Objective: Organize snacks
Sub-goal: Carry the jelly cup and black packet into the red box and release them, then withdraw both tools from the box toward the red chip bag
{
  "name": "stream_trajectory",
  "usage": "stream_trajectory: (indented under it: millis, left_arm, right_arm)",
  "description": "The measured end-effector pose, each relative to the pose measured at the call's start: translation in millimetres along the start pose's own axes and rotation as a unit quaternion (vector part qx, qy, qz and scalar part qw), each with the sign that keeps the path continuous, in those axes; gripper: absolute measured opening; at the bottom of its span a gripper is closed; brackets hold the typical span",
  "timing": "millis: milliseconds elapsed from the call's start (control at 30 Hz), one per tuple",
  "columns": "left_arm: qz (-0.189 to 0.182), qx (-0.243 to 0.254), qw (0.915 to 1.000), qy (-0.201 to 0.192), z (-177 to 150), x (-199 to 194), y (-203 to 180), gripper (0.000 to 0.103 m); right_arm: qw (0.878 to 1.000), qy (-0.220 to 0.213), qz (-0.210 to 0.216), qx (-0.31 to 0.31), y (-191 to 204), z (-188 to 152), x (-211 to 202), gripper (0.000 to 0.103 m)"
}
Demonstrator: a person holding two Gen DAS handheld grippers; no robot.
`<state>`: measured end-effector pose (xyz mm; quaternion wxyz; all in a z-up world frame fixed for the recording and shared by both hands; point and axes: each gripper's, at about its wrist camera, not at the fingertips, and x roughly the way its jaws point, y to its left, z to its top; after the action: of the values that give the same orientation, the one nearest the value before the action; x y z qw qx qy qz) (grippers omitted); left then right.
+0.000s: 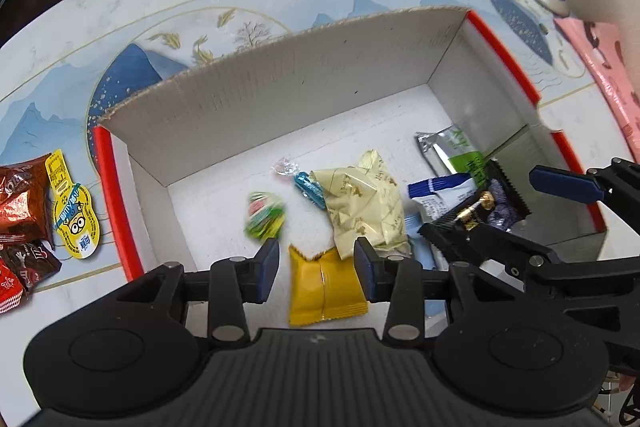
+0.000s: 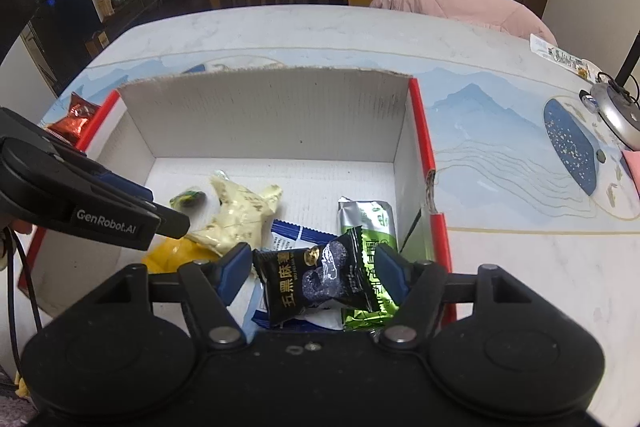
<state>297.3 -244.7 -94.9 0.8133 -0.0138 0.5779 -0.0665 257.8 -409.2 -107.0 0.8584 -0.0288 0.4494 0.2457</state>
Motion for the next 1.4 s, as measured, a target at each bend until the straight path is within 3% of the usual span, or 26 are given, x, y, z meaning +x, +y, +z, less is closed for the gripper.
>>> stream_trajectory:
  millis: [733, 800, 1033, 1167, 1400]
  left_arm:
    - [0.014, -0.008, 0.9912, -0.132, -41, -99, 12, 0.048]
    - [0.015, -0.017, 0.9897, -0.141, -47, -107, 20, 0.054]
    - [0.015, -0.036, 0.9858, -0.164, -71, -129, 54, 0.054]
    - [0.018, -0.042, 0.9830, -0.178, -84, -140, 79, 0.064]
    - [0.026, -0.047, 0.9803, -0.190, -100, -153, 131, 0.069]
  right_arm:
    - [0.996, -0.070, 0.055, -0.004, 34, 10, -63, 0.080]
    - [0.995, -0.076, 0.060, -0.007, 42, 11, -67, 0.082]
    - [0.994, -0.087, 0.071, -0.018, 81, 18, -71, 0.086]
    - [0.993, -0.089, 0.076, -0.017, 106, 22, -68, 0.091]
    - [0.992, -0.089, 0.087, -0.013, 156, 32, -55, 0.093]
